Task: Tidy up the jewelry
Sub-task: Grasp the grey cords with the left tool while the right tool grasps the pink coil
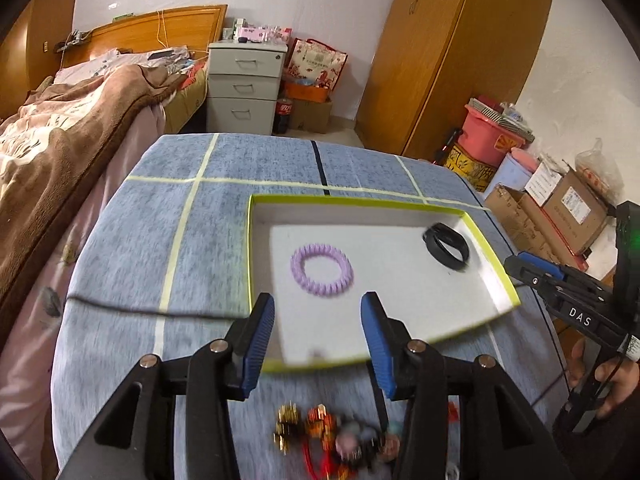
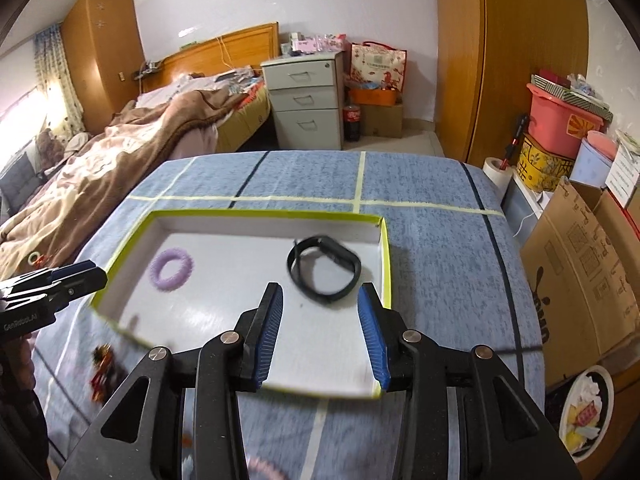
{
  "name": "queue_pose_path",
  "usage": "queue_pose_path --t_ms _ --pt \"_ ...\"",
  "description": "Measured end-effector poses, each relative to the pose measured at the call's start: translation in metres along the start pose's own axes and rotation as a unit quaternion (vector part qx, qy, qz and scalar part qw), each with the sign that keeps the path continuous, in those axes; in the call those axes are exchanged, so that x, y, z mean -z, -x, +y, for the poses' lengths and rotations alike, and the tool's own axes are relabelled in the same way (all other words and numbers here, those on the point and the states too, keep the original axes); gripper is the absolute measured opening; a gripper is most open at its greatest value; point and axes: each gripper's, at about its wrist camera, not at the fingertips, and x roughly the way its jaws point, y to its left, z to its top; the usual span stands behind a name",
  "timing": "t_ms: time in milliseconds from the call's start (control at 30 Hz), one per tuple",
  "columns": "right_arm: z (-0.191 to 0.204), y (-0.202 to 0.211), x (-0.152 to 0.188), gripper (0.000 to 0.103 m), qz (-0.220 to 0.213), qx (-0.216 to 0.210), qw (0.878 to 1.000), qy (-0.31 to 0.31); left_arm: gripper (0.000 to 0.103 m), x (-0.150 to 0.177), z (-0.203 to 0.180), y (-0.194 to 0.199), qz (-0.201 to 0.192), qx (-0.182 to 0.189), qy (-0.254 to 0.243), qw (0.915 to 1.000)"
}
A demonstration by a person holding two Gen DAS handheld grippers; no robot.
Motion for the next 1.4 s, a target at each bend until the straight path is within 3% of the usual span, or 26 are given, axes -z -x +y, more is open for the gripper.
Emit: queue_pose_path --t_ms 333,600,1033,1133,1300,1400 --pt "0.001 0.030 0.051 0.040 0.008 -0.022 1.000 0.009 0.049 0.050 0.002 0.031 -0.012 0.002 0.022 0.9997" --pt "0.002 0.024 0.081 0.040 0.042 -0.033 0.998 0.019 0.049 0.082 -0.007 0.031 0.013 0.016 0.009 0.9997" --pt "0.014 0.014 0.095 0.040 0.065 -0.045 0.996 0.039 0.049 0.104 -0.023 0.031 0.033 0.019 -0.002 0.9993" --pt "0.016 0.014 0.097 0.021 0.070 -0.046 0.995 0.045 0.049 0.107 -0.030 0.029 0.038 0.021 -0.012 0.9990" --pt "0.019 0.014 0.099 0.014 0.074 -0.043 0.995 0.054 0.049 0.110 -0.041 0.022 0.052 0.031 -0.026 0.9978" --pt "0.016 0.014 0.100 0.011 0.072 -0.043 0.995 0.047 0.049 0.111 -0.044 0.022 0.049 0.016 -0.029 0.9982"
